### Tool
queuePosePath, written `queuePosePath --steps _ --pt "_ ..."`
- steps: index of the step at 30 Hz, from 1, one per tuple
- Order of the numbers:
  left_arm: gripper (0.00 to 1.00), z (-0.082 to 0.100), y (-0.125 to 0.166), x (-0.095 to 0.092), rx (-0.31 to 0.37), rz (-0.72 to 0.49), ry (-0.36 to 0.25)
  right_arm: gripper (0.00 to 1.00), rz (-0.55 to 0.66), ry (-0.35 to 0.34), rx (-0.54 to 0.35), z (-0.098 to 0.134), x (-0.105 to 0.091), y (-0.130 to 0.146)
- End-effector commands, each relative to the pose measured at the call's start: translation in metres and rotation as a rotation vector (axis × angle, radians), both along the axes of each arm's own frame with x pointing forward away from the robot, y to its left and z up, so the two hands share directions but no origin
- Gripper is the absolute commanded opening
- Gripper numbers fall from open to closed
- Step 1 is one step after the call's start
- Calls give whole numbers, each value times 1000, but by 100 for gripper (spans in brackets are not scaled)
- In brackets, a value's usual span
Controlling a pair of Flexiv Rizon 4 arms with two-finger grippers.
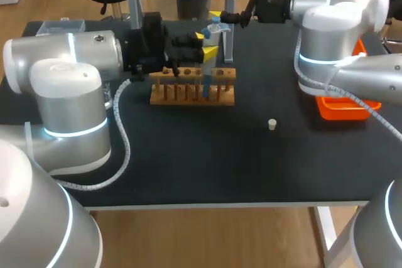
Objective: Invert the test tube, pick up the pipette, mount the tip to pipette, aspirate from beaker and dispense into the tube, eject the tip, return the pipette, and cap with the stopper.
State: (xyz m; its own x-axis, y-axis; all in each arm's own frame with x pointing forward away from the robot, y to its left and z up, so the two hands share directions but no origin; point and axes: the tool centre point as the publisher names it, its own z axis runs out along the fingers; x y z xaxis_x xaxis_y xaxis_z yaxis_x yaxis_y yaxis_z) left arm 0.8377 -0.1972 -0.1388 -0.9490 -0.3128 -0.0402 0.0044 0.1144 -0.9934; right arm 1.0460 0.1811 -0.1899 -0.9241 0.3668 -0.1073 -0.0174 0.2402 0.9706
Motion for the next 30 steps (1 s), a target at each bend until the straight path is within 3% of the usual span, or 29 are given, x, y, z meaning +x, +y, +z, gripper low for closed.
queuePosePath --steps 1,14,30 --pt "0 -1 27 -1 -8 129 -13 100 0 0 -1 0 0 -1" --pt "0 0 95 47 -1 380 -72 100 0 0 -1 0 0 -1" --pt "0 2 119 101 -43 577 -79 100 0 0 -1 0 0 -1"
